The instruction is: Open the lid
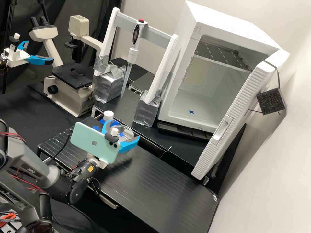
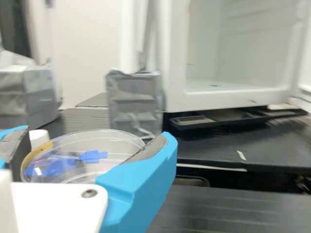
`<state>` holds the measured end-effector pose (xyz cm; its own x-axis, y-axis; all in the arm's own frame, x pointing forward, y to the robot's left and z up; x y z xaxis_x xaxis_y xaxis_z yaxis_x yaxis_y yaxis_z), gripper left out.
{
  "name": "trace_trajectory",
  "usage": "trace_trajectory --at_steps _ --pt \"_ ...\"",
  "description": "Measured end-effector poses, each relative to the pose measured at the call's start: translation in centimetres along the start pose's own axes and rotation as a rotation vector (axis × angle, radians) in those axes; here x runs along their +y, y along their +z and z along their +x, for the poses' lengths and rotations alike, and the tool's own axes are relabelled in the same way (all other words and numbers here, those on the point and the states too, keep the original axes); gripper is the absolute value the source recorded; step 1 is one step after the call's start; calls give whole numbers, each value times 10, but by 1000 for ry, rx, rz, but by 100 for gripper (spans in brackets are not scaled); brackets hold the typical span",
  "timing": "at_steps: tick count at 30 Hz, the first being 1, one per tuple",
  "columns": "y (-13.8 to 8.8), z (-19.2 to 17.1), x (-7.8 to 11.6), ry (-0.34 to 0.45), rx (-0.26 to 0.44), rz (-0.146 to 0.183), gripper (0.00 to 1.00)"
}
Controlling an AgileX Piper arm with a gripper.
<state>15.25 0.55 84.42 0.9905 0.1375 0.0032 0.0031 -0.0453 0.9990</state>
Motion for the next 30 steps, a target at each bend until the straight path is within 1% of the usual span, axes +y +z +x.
trace_trajectory --at_steps 1,2,3,5,8,11,12,14,17,23,26,30 --pt "3 -1 2 17 -19 17 0" --pt "5 -1 5 29 -29 23 0" --pt "8 0 9 45 -44 36 0" --pt "13 2 17 66 -63 38 0" --pt "21 6 26 89 -92 53 0" --pt "28 9 34 110 -115 62 0" --pt "32 9 37 121 -127 70 0" --pt "36 11 39 135 -142 87 0" --pt "43 14 40 142 -165 100 0" --pt "58 20 41 150 -214 68 0" --pt "63 23 44 169 -234 43 0" --pt "67 25 44 197 -271 0 0"
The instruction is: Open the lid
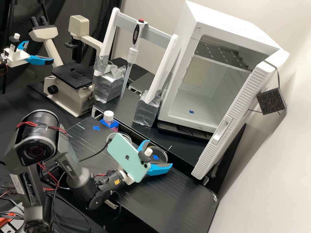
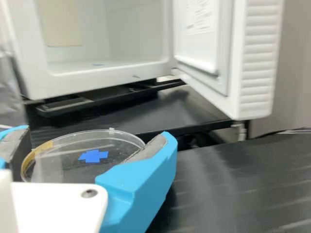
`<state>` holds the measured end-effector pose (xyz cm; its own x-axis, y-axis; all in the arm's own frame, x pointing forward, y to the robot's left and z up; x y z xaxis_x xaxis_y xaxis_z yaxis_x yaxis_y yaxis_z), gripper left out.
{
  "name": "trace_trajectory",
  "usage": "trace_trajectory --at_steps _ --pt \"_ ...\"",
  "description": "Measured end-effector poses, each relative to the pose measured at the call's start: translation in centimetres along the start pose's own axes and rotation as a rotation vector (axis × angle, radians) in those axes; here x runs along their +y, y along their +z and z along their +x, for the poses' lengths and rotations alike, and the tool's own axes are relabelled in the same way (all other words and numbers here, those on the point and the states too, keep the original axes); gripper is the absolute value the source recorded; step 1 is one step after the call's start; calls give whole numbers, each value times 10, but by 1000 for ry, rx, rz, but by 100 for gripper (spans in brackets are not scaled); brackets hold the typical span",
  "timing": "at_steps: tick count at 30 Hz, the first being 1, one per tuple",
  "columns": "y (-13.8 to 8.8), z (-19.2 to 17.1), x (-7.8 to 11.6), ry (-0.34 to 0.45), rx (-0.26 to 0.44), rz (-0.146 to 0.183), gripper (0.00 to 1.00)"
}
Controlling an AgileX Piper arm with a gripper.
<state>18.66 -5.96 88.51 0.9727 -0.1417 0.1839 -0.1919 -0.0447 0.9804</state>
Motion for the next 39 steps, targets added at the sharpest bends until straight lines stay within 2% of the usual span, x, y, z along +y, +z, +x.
trace_trajectory --at_steps 3,7,9,10,31,32,33,35,39 --pt "3 2 -1 14 -22 -33 0" --pt "5 3 -3 7 -30 -38 0" --pt "5 3 -4 1 -29 -51 0" --pt "5 4 -5 -2 -29 -49 100" --pt "4 3 -6 -18 -15 -43 100" --pt "2 0 -5 -15 -8 -27 100" --pt "2 0 -5 -15 -8 -27 100" --pt "-5 -8 0 3 6 9 100" --pt "-26 -25 4 42 76 43 100"
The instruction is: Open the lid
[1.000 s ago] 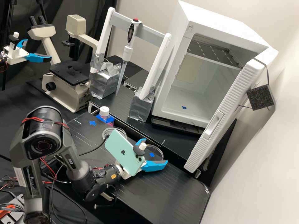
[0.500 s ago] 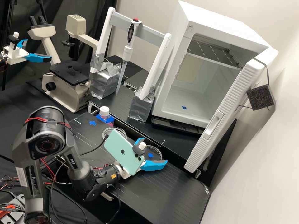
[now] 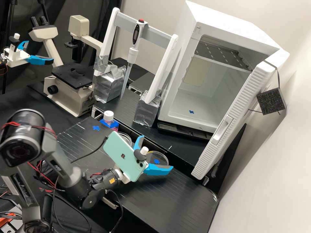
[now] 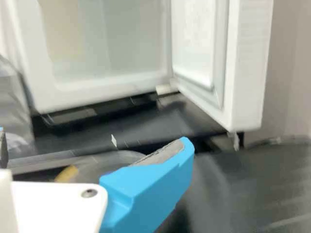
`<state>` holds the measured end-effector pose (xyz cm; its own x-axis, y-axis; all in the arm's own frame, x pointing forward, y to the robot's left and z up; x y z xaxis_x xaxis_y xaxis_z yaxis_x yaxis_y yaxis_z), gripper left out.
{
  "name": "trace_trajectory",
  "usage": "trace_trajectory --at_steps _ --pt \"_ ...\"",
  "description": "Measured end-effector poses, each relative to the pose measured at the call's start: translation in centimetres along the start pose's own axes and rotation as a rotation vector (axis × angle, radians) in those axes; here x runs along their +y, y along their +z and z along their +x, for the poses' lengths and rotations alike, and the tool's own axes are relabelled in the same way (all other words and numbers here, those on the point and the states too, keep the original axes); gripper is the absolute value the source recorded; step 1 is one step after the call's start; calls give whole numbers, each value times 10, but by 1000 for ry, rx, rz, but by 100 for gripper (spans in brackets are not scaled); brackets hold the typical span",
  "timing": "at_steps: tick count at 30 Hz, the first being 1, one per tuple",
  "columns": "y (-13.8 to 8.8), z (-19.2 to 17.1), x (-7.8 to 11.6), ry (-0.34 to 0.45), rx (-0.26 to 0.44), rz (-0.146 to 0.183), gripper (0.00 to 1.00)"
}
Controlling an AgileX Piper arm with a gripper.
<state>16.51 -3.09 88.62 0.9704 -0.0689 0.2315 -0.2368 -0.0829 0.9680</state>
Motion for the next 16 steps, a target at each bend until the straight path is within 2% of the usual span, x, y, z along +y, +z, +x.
trace_trajectory --at_steps 3,6,9,10,13,16 --pt "-22 -12 -3 9 92 4 100" --pt "-41 -21 -14 -19 191 2 100" --pt "-55 -26 -25 -47 276 29 100" --pt "-60 -27 -29 -60 303 49 100" --pt "-66 -28 -34 -81 337 82 100" --pt "-68 -27 -36 -77 344 88 100"
